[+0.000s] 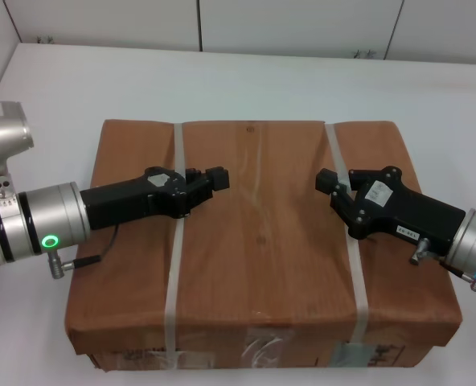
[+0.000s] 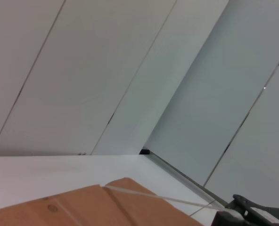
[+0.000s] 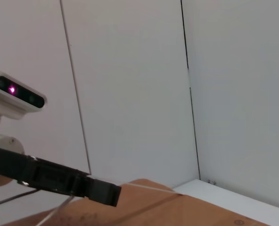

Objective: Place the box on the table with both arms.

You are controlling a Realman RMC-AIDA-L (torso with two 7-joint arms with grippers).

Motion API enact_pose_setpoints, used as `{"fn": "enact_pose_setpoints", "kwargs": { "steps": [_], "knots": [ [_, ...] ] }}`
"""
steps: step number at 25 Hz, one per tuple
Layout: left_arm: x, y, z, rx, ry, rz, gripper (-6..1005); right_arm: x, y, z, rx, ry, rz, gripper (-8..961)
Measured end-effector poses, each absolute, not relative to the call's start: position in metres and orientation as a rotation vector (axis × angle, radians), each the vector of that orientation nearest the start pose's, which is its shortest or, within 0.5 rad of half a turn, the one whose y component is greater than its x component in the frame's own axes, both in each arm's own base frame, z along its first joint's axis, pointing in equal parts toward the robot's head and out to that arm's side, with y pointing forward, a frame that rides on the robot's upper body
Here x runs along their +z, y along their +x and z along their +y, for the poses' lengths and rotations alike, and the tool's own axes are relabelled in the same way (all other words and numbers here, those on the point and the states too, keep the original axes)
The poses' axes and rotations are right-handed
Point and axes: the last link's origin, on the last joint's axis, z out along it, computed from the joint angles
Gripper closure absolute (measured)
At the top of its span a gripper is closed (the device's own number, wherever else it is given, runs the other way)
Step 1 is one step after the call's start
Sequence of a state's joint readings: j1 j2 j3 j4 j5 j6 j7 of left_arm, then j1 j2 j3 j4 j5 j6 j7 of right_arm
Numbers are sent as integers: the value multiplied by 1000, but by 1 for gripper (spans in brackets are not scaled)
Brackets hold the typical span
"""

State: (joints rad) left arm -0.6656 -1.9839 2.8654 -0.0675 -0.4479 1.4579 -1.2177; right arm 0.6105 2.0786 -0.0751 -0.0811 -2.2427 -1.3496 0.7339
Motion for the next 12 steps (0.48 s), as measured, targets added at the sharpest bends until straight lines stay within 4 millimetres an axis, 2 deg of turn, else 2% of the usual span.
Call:
{"fn": "enact_pose_setpoints", "kwargs": {
  "steps": [12],
  "knots": [
    [-42, -267, 325, -997, -2551, -986, 912, -71, 273, 318, 832, -2466, 503, 918]
  ]
}}
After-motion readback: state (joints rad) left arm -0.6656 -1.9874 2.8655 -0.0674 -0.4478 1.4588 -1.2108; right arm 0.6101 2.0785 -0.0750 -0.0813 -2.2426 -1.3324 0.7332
